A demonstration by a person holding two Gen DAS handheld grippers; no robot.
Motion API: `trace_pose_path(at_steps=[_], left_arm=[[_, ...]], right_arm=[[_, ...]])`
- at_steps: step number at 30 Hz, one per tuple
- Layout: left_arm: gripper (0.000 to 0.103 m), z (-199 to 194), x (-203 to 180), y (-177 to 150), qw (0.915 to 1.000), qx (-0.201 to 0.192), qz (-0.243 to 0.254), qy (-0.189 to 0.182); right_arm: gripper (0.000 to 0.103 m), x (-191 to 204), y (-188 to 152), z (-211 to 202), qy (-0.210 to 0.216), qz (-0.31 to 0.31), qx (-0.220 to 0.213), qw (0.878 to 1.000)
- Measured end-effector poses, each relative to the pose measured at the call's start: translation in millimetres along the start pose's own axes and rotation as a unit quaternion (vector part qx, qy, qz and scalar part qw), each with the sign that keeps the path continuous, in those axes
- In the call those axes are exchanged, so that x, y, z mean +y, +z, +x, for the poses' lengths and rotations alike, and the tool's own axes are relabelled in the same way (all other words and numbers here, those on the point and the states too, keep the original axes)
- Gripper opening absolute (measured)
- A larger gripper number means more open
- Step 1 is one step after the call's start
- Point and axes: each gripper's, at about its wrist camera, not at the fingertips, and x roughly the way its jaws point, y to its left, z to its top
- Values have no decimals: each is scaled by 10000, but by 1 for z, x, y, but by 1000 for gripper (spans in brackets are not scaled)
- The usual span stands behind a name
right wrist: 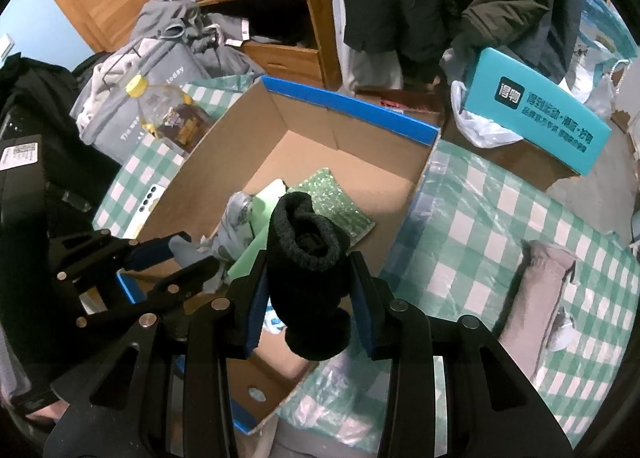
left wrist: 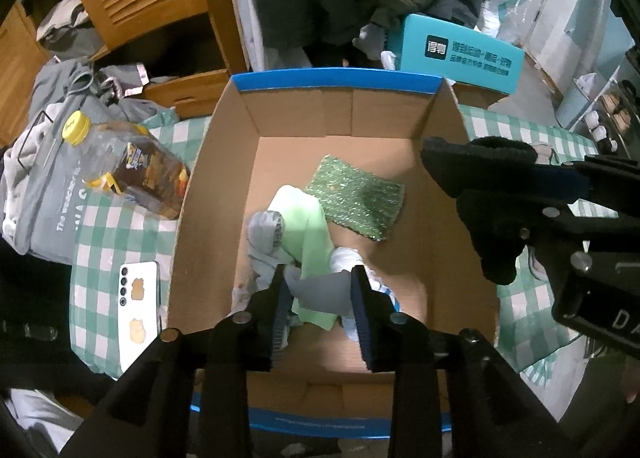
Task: Organize soft objects
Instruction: 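Open the right tool over the box while the left tool releases the white tissue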
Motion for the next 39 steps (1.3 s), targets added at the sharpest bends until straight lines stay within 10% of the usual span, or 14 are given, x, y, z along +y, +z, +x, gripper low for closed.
trace_pose_path(at_steps=[18,39], left_arm=[[73,0,5,2,9998,-12,-29,200],[78,-10,-27,7,9994,-144,255,208]], right_arm=[[61,1,-2,-1,-125,-57,-59,9999],[64,-39,-24,-19,-327,280,-36,9991]])
